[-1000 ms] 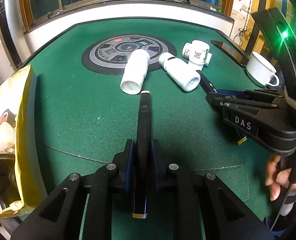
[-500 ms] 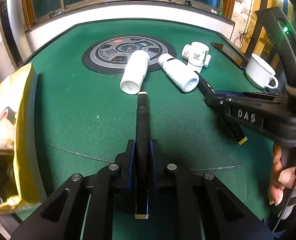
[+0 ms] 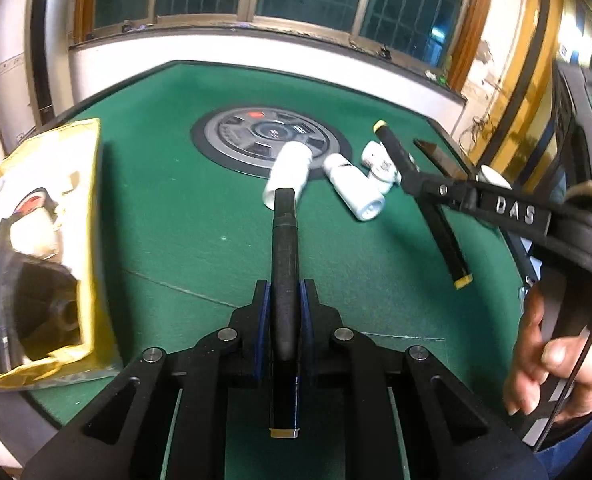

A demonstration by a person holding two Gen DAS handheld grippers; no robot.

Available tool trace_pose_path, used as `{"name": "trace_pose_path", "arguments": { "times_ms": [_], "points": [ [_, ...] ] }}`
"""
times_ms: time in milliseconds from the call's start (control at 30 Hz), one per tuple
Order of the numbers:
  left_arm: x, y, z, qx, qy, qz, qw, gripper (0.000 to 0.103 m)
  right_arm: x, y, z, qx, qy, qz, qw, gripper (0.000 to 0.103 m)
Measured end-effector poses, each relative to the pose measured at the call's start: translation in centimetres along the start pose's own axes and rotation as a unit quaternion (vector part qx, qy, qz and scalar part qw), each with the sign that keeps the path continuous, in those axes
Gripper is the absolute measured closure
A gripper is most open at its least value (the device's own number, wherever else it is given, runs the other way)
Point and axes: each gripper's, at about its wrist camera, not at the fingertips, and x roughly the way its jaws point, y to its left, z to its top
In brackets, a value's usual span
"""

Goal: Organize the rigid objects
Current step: 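Carry both yellow-capped markers over the tray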

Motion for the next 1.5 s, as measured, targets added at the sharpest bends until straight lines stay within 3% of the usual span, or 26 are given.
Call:
{"name": "trace_pose_path", "arguments": {
  "times_ms": [233, 1033, 1500],
  "points": [
    [-1.8, 2.6, 0.0, -0.034, -0.024, 0.010, 0.9991, 0.091, 0.6, 2.0, -1.0, -0.020, 0.012, 0.038, 0.999, 0.090],
    [-6.4, 9.7, -0.6, -0.108, -0.085, 0.020, 0.9904, 0.091, 1.4, 6.8, -2.4, -0.057, 0.031, 0.072, 0.995, 0.090],
    [-7.8, 16.1, -1.3, -0.179, -0.106, 0.054, 0.9766, 0.091, 2.6, 14.9, -1.9, -0.099, 0.047, 0.145, 0.983, 0.090]
  ]
}}
